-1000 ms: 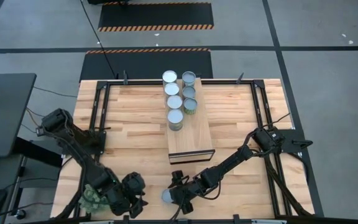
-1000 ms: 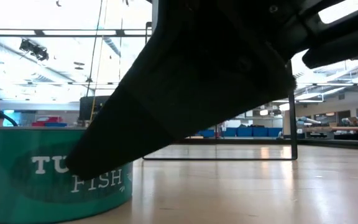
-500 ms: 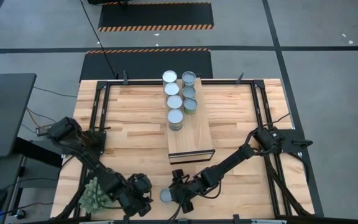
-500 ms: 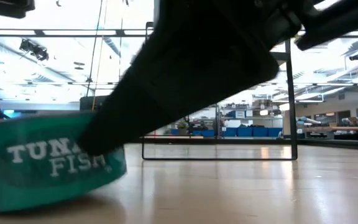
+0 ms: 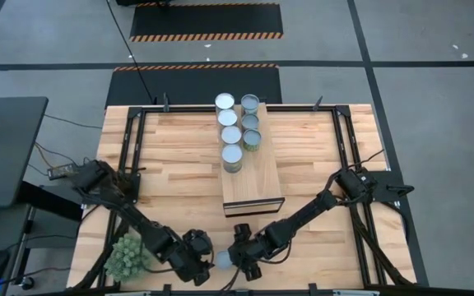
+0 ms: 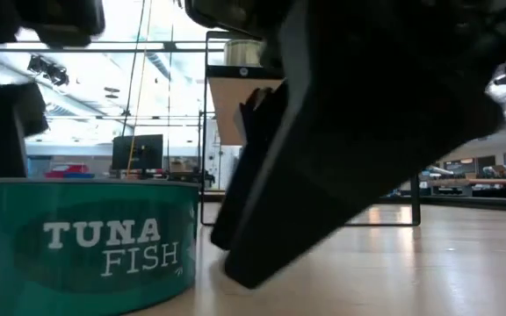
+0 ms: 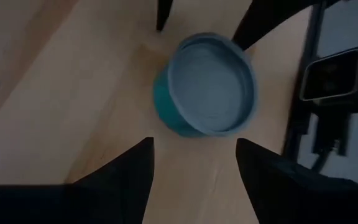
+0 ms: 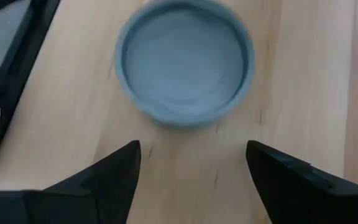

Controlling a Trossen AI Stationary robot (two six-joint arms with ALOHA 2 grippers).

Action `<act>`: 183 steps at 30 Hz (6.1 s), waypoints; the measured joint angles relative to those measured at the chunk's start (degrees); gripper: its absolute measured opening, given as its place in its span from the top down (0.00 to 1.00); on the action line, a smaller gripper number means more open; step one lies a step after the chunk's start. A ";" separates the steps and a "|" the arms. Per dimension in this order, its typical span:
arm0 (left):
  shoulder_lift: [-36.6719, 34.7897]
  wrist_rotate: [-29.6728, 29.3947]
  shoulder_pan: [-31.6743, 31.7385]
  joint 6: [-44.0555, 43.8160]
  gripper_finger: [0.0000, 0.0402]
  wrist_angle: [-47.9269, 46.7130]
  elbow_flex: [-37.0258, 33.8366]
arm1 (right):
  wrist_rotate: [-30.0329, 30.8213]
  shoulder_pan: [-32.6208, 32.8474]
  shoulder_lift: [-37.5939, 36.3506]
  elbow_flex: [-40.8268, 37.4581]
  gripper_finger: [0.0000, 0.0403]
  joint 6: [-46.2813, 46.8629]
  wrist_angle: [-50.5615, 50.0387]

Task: Pick and place cans onto a shelf
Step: Put the canned tuna on the shelf

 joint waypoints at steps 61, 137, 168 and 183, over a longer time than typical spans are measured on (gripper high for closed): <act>-0.19 0.27 -2.38 10.31 0.61 -25.75 20.98 | 3.82 1.40 -3.61 -5.55 0.20 -1.93 8.07; -0.15 0.68 -2.58 10.66 0.61 -26.62 22.12 | 4.97 10.45 -18.59 -24.52 0.03 8.08 -2.69; -6.22 -1.46 -0.17 11.79 0.61 -27.98 22.10 | 2.55 0.45 -38.99 -12.63 0.27 3.43 -18.95; -12.29 -8.26 7.25 19.77 0.61 -38.81 22.05 | -0.12 -22.61 -45.10 -12.61 0.27 -9.89 -25.09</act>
